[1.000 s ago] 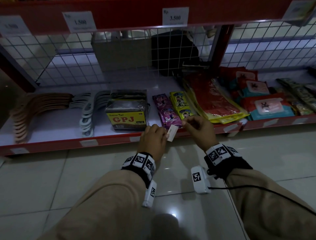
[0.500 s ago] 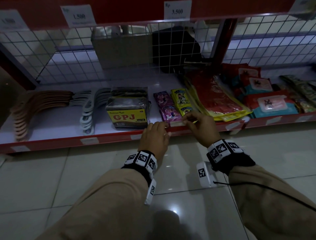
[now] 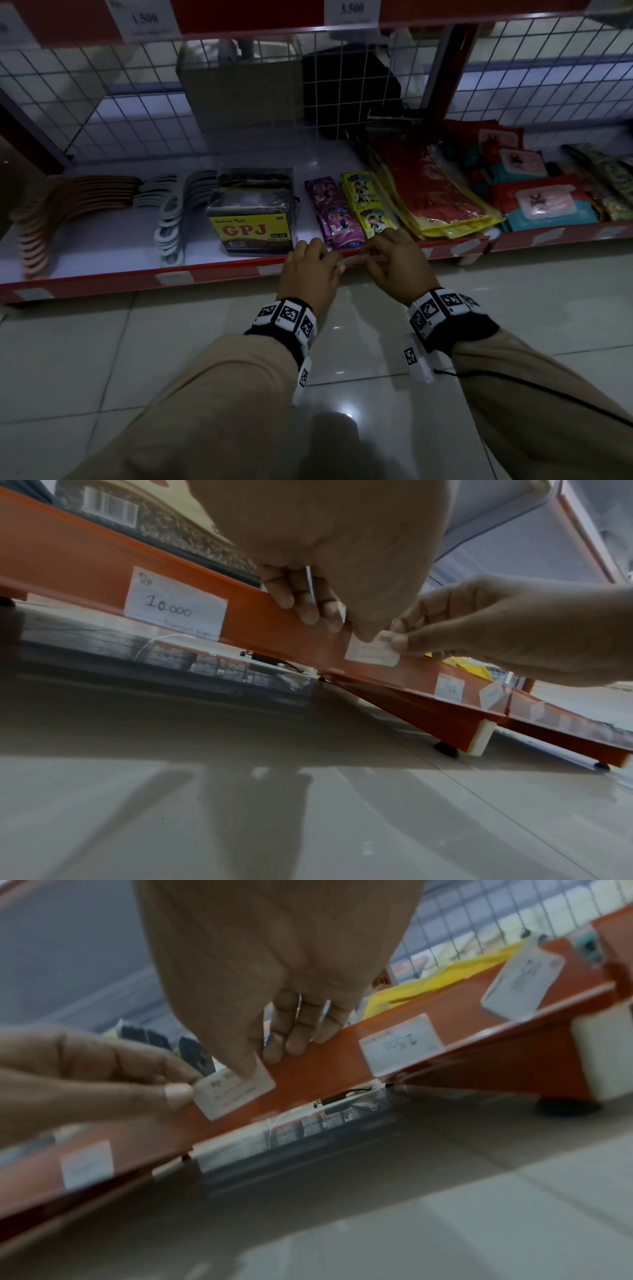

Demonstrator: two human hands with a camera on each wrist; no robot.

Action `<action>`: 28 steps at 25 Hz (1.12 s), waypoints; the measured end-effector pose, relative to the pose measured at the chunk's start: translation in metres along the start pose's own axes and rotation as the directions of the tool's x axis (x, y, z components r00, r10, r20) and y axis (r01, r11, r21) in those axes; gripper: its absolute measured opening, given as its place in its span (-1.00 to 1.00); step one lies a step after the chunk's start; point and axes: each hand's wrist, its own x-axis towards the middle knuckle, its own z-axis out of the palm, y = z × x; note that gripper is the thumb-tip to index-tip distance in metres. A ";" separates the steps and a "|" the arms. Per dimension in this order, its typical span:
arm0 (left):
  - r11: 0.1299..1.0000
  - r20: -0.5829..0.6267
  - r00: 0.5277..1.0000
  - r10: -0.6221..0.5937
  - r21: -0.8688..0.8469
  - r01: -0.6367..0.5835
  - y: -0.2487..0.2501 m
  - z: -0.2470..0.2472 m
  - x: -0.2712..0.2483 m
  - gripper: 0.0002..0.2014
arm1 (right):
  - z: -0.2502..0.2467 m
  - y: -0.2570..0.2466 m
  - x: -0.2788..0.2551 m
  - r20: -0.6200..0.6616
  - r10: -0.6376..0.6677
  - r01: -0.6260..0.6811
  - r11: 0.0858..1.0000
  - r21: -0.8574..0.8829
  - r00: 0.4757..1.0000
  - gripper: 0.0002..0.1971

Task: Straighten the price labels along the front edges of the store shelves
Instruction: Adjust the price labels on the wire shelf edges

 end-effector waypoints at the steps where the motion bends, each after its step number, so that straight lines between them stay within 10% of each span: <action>1: 1.000 0.003 1.000 -0.001 0.012 0.001 0.001 0.000 0.000 -0.71 | -0.001 0.001 -0.002 0.016 -0.022 0.023 0.999 -0.040 1.000 -0.87; 28: 0.994 -0.046 0.999 0.019 0.107 -0.014 0.010 -0.005 -0.006 -0.74 | -0.011 0.024 -0.025 -0.156 -0.011 -0.029 0.967 -0.254 0.988 -0.81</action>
